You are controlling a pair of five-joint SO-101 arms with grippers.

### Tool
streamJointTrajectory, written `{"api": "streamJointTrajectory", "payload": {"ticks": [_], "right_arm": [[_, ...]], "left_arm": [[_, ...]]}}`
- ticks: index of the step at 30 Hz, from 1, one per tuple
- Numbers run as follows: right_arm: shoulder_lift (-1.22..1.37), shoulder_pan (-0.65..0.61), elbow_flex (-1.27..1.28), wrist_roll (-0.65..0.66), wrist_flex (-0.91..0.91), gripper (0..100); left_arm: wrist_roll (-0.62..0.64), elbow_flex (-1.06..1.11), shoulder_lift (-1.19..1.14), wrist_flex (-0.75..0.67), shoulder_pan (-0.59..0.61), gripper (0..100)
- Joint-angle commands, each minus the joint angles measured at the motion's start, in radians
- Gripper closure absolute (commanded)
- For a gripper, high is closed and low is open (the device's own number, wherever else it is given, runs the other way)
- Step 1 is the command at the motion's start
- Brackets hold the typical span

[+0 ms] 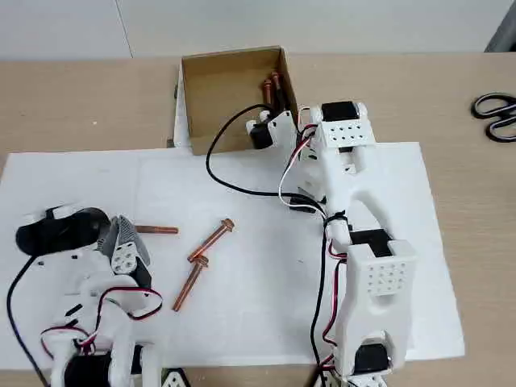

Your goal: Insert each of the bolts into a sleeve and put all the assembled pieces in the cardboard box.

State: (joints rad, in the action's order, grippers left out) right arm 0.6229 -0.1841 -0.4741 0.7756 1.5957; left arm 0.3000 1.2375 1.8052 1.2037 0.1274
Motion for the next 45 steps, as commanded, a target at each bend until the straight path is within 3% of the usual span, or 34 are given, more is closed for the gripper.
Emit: {"api": "streamJointTrajectory", "payload": {"ticks": [1,18,26,45], "right_arm": [[0.01,0.013,-0.02,0.011,-0.028,75.1],[0.018,0.042,-0.086,0.003,0.045,75.7],[0.019,0.042,-0.086,0.003,0.044,90.5],[0.019,-0.031,-0.086,-0.003,0.045,90.5]], "left_arm": [[-0.011,-0.05,0.006,0.003,0.0,99],[-0.011,-0.048,0.006,0.005,0.005,99],[-0.011,-0.047,0.006,0.005,0.005,99],[-0.011,-0.047,0.006,0.005,0.005,99]]}}
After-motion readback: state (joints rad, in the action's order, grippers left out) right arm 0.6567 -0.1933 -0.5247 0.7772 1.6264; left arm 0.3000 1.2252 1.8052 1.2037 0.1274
